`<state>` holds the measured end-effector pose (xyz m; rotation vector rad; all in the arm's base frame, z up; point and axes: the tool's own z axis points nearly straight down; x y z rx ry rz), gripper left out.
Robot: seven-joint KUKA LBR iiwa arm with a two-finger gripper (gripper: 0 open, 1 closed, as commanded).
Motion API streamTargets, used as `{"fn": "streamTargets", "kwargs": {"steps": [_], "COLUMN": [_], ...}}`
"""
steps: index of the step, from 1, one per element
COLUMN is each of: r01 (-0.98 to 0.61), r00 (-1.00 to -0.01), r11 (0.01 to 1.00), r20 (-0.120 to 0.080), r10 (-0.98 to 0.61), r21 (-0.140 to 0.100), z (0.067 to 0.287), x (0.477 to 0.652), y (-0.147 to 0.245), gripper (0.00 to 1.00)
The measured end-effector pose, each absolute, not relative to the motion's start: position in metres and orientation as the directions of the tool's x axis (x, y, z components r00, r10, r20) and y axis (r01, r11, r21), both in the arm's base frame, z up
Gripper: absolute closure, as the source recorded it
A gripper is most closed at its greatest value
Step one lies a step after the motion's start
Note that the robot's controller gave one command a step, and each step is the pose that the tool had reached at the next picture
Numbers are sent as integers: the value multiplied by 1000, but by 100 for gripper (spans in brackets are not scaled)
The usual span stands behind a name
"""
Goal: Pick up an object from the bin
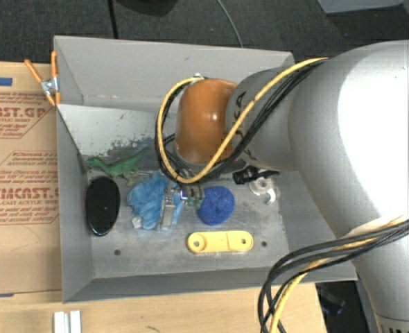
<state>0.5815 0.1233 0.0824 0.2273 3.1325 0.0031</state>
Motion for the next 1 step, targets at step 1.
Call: {"fn": "streamTargets", "kwargs": {"steps": [1], "r01": [96], "r00": [-995], "r11": [995], "r20": [-1], "r10": [96], "r21": [6], "z": [70], "x": [580], "y": [134], "gripper": [100]}}
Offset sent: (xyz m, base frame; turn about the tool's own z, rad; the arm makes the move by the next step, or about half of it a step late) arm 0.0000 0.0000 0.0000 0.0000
